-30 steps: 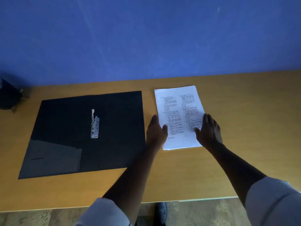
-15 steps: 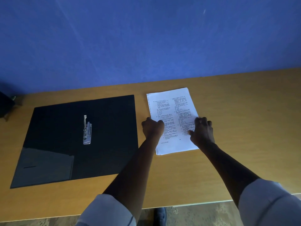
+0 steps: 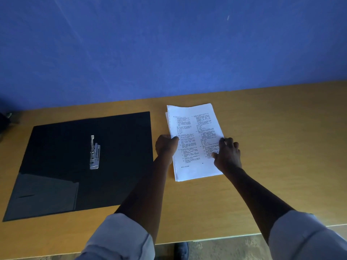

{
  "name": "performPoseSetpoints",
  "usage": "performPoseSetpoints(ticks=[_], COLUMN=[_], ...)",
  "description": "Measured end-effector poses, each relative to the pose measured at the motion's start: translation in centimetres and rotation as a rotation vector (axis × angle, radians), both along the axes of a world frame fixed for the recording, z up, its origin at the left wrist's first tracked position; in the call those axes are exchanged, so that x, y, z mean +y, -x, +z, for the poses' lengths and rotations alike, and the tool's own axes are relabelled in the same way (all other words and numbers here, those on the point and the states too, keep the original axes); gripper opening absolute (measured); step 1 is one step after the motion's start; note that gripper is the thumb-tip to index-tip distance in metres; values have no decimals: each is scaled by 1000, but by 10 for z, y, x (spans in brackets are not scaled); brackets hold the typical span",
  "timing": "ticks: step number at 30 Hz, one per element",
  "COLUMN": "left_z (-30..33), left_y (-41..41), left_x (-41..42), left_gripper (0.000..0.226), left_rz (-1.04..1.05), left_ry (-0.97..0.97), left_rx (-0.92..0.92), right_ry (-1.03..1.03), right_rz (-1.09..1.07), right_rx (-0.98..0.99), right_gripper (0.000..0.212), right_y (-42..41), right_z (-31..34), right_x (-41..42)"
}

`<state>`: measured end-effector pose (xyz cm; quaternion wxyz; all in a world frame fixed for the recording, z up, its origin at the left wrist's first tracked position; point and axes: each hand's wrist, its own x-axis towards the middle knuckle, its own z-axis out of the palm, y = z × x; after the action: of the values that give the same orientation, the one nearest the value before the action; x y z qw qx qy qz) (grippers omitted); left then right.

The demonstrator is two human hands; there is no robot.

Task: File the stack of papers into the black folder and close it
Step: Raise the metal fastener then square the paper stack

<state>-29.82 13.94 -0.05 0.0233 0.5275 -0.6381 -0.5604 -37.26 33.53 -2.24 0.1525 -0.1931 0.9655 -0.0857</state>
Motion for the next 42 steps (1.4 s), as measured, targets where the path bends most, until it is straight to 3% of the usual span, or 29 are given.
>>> performPoseSetpoints(ticks=[5, 13, 19, 26, 31, 42], left_z=[2, 4, 2, 2, 1, 19], left_y=[4, 8, 10, 12, 6, -21], left_x=[6, 11, 14, 17, 10, -10], left_gripper=[5, 17, 16, 30, 19, 31], left_rz=[76, 35, 44, 91, 162, -217], left_ry=[45, 11, -82, -203, -320, 139], left_rx=[-11, -20, 0, 60, 45, 112], right_ry=[-2, -2, -3, 16, 50, 322], right_rz=[-3, 2, 3, -4, -21, -206], right_rx=[6, 1, 3, 4, -6, -89], right_gripper=[70, 69, 69, 69, 68, 73], right_y=[0, 0, -1, -2, -1, -5], right_z=[-1, -2, -3, -5, -6, -4], right_x=[1, 1, 2, 2, 4, -5])
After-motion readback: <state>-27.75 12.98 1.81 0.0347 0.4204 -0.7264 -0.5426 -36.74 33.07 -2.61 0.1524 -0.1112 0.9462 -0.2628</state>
